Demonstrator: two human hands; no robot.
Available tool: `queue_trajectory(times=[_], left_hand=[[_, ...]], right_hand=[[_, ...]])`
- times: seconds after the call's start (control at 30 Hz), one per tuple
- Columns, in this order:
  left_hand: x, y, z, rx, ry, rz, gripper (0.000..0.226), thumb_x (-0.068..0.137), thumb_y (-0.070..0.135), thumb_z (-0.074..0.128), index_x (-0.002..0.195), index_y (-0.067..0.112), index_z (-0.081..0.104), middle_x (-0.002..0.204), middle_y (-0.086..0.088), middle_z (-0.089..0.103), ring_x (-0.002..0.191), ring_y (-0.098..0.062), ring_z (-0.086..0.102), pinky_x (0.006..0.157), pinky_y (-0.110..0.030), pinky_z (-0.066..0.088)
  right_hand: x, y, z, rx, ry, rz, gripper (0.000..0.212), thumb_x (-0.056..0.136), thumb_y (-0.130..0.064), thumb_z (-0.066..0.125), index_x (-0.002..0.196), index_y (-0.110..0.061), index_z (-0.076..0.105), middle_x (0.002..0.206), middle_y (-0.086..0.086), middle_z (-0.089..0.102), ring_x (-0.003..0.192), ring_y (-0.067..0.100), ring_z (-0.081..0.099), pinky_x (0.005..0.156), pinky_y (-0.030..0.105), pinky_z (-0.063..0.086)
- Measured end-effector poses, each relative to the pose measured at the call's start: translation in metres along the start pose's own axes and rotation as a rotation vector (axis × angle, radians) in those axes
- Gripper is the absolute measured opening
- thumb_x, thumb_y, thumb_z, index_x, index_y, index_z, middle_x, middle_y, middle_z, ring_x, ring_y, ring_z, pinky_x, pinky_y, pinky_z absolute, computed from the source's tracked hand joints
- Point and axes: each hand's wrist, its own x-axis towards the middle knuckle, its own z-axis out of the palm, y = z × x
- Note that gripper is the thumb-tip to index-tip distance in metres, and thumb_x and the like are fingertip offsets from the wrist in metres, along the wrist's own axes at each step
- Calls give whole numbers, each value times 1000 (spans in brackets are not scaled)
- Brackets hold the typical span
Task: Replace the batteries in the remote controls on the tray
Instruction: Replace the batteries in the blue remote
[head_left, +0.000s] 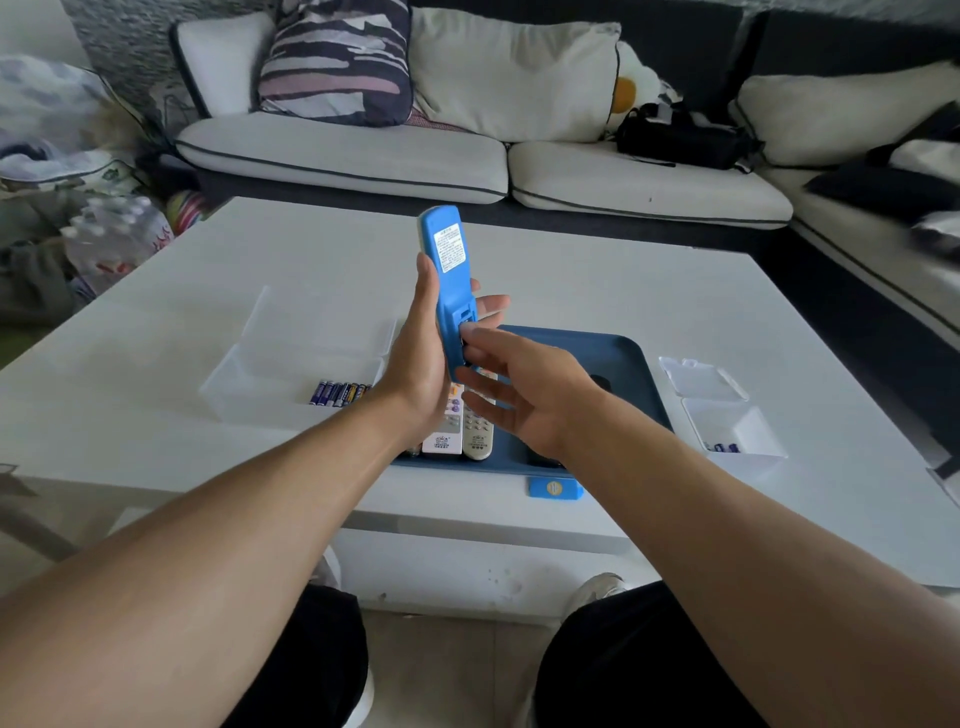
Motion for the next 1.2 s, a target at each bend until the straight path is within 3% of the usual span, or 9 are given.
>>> queue_trajectory(times=[0.23,0.43,0.53,0.63,0.8,0.9,0.97,1.07,1.2], left_hand=[[1,-2,-2,145,-14,92,54,102,61,17,122,35,60,123,-1,70,95,-9,73,86,-34,59],[2,-10,-3,260,-14,110,64,85,76,29,128,37,57,123,3,70,107,-21,71,94,-45,56],[5,-12,-5,261,4,93,72,77,84,34,127,38,57,122,4,70,108,-18,70,91,-44,56],[10,-9,-7,185,53,41,64,93,77,28,128,32,58,121,-3,70,95,-18,71,75,-36,54],[12,-6,-17,30,26,-109,64,98,71,26,121,24,62,80,2,69,67,-15,67,63,-30,50],[13,-8,-19,29,-8,-186,64,97,72,25,110,23,63,77,3,70,69,-16,66,67,-32,50],[15,-7,-22,32,6,-217,64,95,75,28,103,22,64,81,3,68,77,-18,64,78,-36,52],[18,-5,-30,58,6,-271,66,93,77,32,120,27,65,96,3,75,86,-17,74,99,-43,52],[13,-2,-35,66,-38,-340,74,95,74,30,118,13,63,88,-2,74,72,-21,73,81,-40,60]], right_hand=[[2,-1,4,64,-29,5,23,84,-24,76,102,-11,74,90,3,72,79,18,73,61,29,59],[5,2,8,31,28,-32,23,84,-25,72,101,-11,75,85,1,74,72,16,74,67,33,62],[7,4,9,-70,65,-135,19,87,-27,67,97,-13,75,81,-2,74,67,11,72,61,29,61],[9,8,5,-275,63,-315,12,88,-24,66,92,-19,76,85,-3,75,66,6,71,54,25,55],[13,9,-3,-555,9,-423,20,85,-30,79,100,-17,73,85,-3,76,64,4,67,51,20,51],[15,7,-6,-607,48,-467,17,88,-29,76,96,-15,74,82,-2,76,59,4,64,52,16,50],[13,1,-5,-531,53,-476,15,92,-27,70,96,-13,71,81,-2,75,61,5,64,45,17,45],[8,-10,-5,-217,-15,-321,10,97,-21,59,95,-14,65,83,2,73,69,14,65,48,23,44],[10,-8,-9,52,-120,-72,8,95,-14,55,92,-11,63,75,6,61,61,17,55,47,23,42]])
